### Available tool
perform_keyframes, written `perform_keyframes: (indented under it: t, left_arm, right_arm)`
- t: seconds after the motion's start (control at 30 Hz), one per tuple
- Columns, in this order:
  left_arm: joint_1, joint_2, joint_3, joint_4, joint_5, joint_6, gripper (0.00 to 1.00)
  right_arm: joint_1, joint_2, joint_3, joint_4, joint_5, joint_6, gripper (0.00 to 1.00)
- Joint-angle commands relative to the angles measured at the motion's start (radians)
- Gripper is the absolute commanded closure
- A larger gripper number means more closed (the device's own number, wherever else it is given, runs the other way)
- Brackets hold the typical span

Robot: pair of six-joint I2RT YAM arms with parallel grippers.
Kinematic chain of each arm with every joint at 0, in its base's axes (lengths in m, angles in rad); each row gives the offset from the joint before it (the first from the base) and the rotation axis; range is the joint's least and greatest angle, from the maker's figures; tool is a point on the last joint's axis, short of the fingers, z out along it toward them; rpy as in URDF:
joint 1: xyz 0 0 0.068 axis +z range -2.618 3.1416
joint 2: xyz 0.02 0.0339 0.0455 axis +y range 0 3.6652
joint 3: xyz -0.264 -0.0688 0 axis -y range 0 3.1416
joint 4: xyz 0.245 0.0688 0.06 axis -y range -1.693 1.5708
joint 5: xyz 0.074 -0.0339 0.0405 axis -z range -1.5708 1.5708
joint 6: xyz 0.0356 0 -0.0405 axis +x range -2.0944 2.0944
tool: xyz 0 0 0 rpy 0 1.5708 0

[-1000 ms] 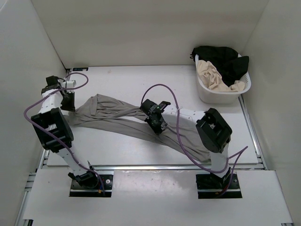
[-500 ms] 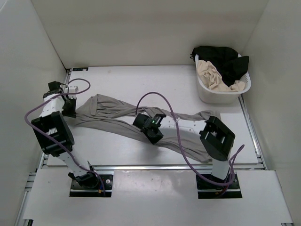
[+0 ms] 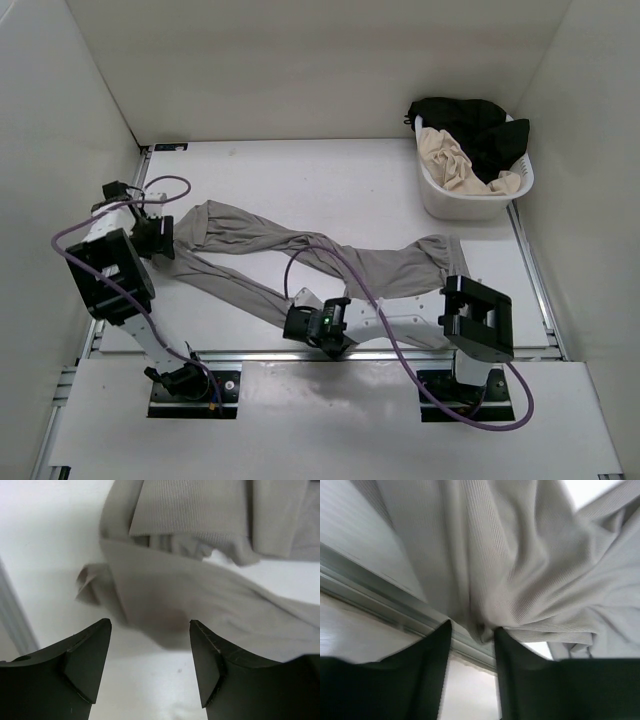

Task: Fold and stack the trousers
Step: Flatten the trousers out

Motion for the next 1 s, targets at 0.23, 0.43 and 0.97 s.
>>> perform_keyframes:
  t: [0.23, 0.43, 0.97]
  left_arm:
    - [0.001, 0.135, 0.115, 0.044, 0.174, 0.033, 0.19]
    - [-0.031, 0.207, 0.163, 0.044, 0.134, 0.057, 0.51]
    - [0.099, -0.171, 0.027, -0.055, 0.035, 0.272, 0.86]
  right_arm:
    - [-0.146, -0.059, 0.281, -0.056, 0.000, 0.046, 0.37]
    - [-0.439, -0.036, 0.201, 0.009, -0.089, 0.140, 0.37]
    - [-0.759, 0.398, 0.416, -0.026, -0.224, 0.209, 0.90]
